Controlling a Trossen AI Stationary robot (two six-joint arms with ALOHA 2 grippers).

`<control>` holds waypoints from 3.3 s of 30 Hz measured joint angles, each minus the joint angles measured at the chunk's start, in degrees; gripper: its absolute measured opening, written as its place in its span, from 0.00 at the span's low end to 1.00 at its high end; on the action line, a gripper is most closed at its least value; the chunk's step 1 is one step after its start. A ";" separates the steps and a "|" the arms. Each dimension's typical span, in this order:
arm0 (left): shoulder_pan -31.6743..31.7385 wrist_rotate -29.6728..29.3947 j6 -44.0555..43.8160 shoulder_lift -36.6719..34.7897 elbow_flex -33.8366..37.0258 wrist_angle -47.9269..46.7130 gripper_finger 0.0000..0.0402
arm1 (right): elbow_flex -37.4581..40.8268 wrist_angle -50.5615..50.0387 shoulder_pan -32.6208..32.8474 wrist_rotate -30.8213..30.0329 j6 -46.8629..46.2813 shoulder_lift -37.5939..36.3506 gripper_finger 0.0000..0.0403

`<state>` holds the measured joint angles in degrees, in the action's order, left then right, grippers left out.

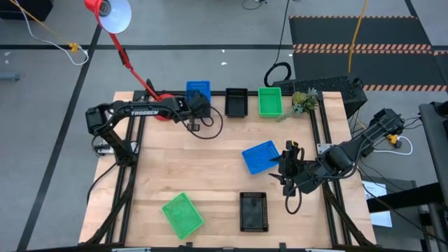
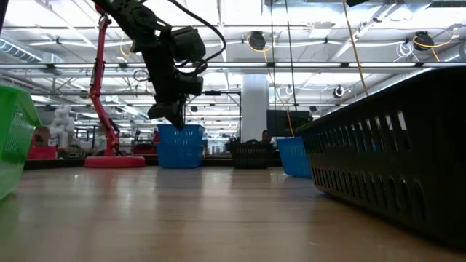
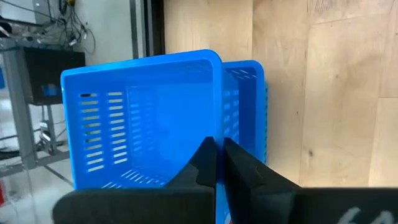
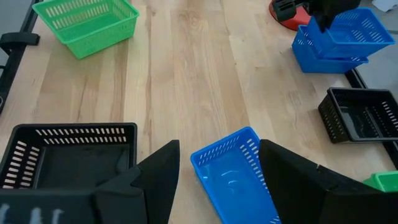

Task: Stack baskets by color
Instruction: Stack the bottom left blue basket on top of the top blue basket, then stack the bottom black basket on top of the black baskets

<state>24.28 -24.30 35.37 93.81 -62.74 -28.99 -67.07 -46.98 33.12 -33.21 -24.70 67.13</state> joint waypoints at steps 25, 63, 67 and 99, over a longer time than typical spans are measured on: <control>1.69 7.99 0.49 0.08 -0.02 2.54 0.05 | 0.00 0.00 0.00 0.00 0.03 0.00 0.53; -2.81 3.51 -14.90 -6.44 -0.08 4.42 0.47 | 3.92 7.94 -0.04 0.26 -0.47 0.00 0.53; -5.54 3.26 -20.47 -10.58 -0.15 4.55 0.44 | 7.33 12.12 -0.44 0.55 1.64 -0.02 0.53; -18.54 7.64 -30.72 -19.64 -0.09 -7.30 0.40 | -12.41 14.89 8.06 21.46 -14.29 29.84 0.53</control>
<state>5.74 -16.67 4.65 74.17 -62.83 -36.29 -79.48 -32.09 41.18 -11.75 -38.98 96.97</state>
